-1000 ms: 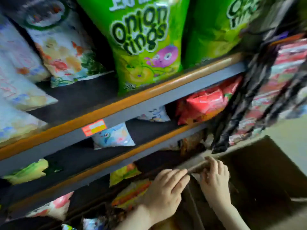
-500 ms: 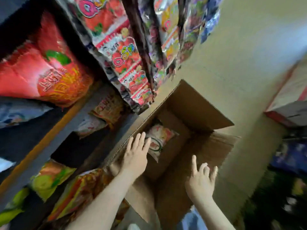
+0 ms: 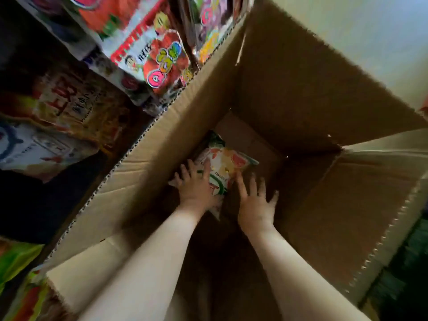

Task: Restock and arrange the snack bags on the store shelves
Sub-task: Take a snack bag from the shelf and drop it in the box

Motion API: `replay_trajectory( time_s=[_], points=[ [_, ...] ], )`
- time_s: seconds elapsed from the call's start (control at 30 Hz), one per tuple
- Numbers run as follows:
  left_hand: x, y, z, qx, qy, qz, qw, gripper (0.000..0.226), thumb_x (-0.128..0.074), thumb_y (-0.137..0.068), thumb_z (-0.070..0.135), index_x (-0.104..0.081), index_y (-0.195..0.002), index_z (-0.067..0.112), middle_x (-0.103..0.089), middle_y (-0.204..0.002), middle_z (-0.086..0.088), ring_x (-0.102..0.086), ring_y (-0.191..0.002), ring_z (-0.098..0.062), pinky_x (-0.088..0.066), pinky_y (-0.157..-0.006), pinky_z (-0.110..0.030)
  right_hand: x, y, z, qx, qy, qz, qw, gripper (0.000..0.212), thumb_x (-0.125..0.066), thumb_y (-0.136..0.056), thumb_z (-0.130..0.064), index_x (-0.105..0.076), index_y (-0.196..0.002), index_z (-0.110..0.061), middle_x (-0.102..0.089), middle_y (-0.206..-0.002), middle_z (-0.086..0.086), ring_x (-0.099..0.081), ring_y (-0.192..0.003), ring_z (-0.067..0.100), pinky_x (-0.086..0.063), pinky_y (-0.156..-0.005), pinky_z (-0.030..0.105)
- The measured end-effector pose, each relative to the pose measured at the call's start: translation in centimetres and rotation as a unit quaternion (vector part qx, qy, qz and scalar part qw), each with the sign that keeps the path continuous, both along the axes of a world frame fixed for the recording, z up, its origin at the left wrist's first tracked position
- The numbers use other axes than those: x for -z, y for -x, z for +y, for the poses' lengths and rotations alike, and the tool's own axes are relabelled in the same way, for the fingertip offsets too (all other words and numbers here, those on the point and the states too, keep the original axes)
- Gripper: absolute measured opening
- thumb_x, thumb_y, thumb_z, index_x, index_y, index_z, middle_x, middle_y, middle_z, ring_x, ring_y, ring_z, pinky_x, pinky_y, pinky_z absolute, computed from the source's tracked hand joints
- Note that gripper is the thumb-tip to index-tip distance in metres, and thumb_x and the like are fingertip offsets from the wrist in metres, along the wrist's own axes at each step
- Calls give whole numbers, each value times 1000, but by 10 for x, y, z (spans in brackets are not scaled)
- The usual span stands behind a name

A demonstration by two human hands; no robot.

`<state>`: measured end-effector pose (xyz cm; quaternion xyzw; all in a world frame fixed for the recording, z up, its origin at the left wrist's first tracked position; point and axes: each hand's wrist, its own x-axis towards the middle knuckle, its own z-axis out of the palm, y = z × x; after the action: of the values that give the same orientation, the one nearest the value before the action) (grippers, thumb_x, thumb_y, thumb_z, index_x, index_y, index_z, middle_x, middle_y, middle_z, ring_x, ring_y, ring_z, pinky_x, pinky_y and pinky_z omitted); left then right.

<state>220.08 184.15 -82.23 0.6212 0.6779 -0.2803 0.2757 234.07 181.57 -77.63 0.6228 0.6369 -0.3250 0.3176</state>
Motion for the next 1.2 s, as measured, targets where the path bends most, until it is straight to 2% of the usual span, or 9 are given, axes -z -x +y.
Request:
replay_trajectory(
  time_s=[0.13,0.27,0.37,0.5,0.6,0.73,0.9,1.03,1.2],
  points=[
    [40,-23,7,-23,1,-6,1000,125,-57,-67,80,27,-145,31,11,-154,-25,4,-142,-46,1,-113,-57,37,-27,-10,5,-18,-10,1000,104,-56,-92,-30,40,-132,-29,22,-157,10,16,-145,32,-6,-115,57],
    [58,-36,3,-60,-46,9,997,120,-63,-69,70,18,-147,30,-13,-146,-25,-20,-134,-42,-16,-112,-51,48,-31,-5,-19,-35,-1,999,102,-57,-89,-25,28,-145,-26,21,-157,11,16,-145,32,-4,-117,52],
    [52,-39,-4,-35,-44,2,998,118,-66,-70,65,15,-147,28,-22,-141,-24,-27,-130,-40,-22,-108,-48,43,-27,2,-50,-50,13,997,101,-56,-89,-22,27,-146,-24,23,-156,11,18,-144,32,0,-117,50],
    [16,-37,-24,13,-41,-50,998,119,-71,-67,61,8,-147,22,-27,-142,-19,-29,-132,-34,-20,-110,-47,26,-24,7,-102,-75,44,991,109,-62,-86,-37,30,-144,-23,28,-155,10,21,-143,31,4,-116,49],
    [-28,-35,-39,12,-67,-105,992,119,-73,-63,60,-1,-148,16,-32,-142,-13,-30,-131,-28,-21,-111,-43,0,-23,8,-160,-83,94,979,109,-62,-84,-41,26,-146,-22,22,-157,6,20,-145,27,11,-115,45],
    [-99,-27,-52,-1,-73,-125,989,117,-70,-62,61,-7,-146,10,-35,-140,-11,-34,-131,-26,-20,-110,-38,-64,-26,6,-219,-76,167,958,107,-62,-80,-44,14,-151,-18,13,-160,6,14,-146,21,14,-115,43],
    [-206,-8,-62,10,-87,-157,984,113,-71,-62,58,-10,-144,10,-35,-137,-9,-33,-130,-27,-17,-110,-40,-166,-20,-2,-224,-49,171,958,126,-75,-67,-54,15,-150,-24,14,-159,-2,12,-146,20,-8,-115,60],
    [-300,6,-62,13,-78,-159,984,117,-75,-59,59,-10,-145,12,-35,-138,-9,-34,-130,-28,-21,-109,-41,-256,-8,-3,-218,-37,182,958,130,-76,-63,-58,15,-150,-26,12,-159,-5,12,-146,19,-19,-112,59],
    [-416,25,-84,101,-81,-102,986,116,-71,-65,62,-8,-147,9,-32,-139,-12,-30,-132,-30,-17,-112,-42,-365,19,7,-280,-27,169,945,114,-68,-67,-68,-7,-152,-24,-16,-156,0,-5,-146,18,-4,-115,59]
  ],
)
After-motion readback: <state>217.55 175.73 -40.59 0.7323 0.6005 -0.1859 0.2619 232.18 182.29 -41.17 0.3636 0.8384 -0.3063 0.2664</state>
